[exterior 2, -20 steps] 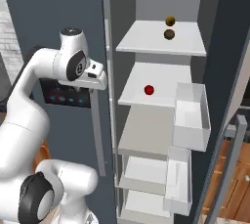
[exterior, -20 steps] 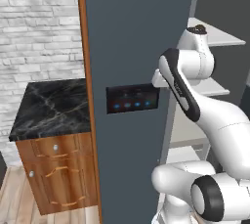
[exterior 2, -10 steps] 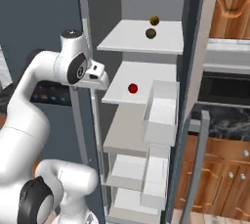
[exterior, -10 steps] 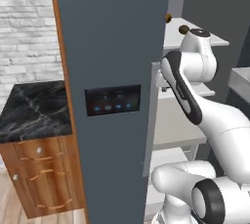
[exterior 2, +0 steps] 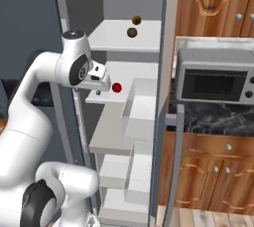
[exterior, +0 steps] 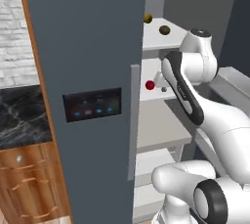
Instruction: Pick up the apple and kiwi from the fridge and place one fruit on each plate on the dining counter.
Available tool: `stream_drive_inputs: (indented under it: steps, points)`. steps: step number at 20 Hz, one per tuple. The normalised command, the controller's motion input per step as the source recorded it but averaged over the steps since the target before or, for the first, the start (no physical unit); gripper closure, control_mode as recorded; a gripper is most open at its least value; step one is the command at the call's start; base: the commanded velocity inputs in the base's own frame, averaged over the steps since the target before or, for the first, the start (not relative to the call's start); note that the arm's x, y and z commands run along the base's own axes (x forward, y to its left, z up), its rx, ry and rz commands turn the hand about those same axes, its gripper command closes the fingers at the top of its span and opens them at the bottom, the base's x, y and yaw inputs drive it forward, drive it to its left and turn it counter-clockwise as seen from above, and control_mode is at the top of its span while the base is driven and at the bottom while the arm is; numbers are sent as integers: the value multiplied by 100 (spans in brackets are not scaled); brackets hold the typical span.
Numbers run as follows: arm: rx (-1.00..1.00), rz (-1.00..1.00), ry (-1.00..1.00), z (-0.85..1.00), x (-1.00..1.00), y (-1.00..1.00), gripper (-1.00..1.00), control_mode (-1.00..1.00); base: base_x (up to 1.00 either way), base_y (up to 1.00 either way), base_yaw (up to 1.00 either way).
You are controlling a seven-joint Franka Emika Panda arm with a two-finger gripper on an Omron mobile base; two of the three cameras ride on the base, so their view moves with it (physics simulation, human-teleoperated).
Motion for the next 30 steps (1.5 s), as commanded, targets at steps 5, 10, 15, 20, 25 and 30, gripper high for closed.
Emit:
stream_drive_inputs:
  steps: [5, 10, 15, 20, 25, 30]
  points:
    - [0, 0, 0, 0, 0, 0, -100, 100, 34, -16, -14]
    - [0, 0, 0, 0, 0, 0, -100, 100, 35, -28, -6]
    - [0, 0, 0, 0, 0, 0, -100, 100, 47, -11, -3]
    - [0, 0, 0, 0, 0, 0, -100, 100, 49, 0, 0]
    - [0, 0, 0, 0, 0, 0, -100, 100, 42, 0, 0]
    - [-5, 0, 0, -19, -2, 0, -100, -100, 0, 0, 0]
